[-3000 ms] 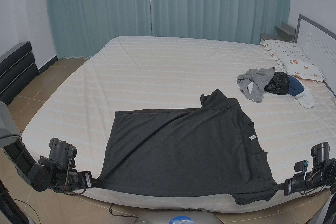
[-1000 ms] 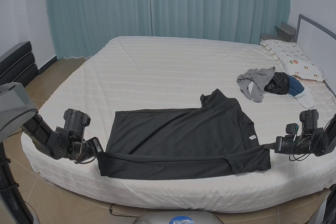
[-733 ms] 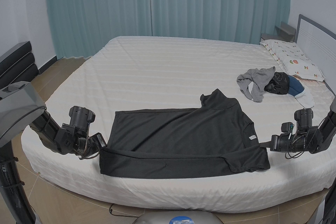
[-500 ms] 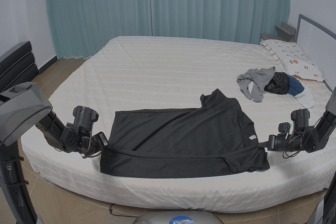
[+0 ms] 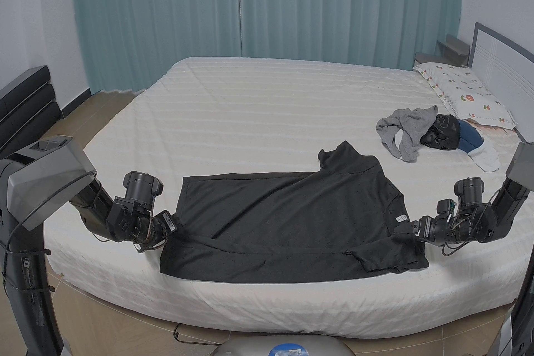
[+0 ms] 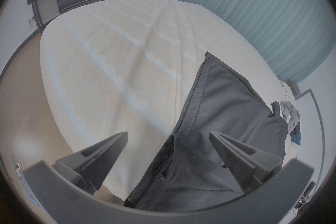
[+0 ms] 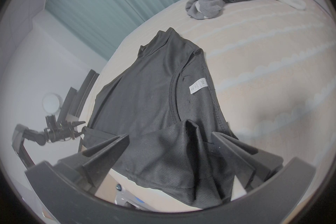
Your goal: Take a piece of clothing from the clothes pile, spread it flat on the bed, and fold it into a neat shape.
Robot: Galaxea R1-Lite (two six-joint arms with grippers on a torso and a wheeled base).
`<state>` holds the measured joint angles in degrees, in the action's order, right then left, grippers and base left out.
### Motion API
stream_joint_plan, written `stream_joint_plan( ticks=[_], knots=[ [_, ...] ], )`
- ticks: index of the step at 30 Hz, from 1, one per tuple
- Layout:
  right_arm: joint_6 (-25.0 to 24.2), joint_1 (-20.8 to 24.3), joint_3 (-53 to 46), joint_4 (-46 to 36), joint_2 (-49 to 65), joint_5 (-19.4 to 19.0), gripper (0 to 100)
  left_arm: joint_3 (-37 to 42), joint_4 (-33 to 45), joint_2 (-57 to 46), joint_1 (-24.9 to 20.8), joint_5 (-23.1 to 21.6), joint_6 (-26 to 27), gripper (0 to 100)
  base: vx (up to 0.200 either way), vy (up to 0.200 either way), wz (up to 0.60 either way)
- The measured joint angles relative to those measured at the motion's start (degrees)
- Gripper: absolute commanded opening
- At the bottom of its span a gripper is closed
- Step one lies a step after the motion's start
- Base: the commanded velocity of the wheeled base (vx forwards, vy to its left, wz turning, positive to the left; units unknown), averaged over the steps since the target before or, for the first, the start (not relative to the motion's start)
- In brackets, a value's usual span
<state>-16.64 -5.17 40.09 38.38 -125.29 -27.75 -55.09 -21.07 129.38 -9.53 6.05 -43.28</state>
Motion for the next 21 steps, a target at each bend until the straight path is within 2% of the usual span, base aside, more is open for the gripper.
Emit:
stream_joint_plan(
  ticks=[8,13,19,21],
  knots=[
    [-7.7,-0.1,-1.8,0.2,3.1,-0.5,100,1.4,-0.1,-2.3,1.1,-1.1,-1.9,100,0.0,0.0,0.0],
    [-14.8,-0.3,-3.9,1.7,4.7,-1.8,100,4.1,-0.5,-6.4,2.1,-4.4,-7.1,100,0.0,0.0,0.0],
    [-18.7,-0.5,-6.6,7.3,5.1,-2.8,100,7.1,-0.4,-9.8,2.7,-10.6,-9.1,100,0.2,0.0,0.0],
    [-18.9,-0.5,-7.3,8.7,4.8,-2.9,100,7.8,-0.1,-10.3,2.9,-11.7,-9.2,100,0.0,0.0,0.0]
  ],
)
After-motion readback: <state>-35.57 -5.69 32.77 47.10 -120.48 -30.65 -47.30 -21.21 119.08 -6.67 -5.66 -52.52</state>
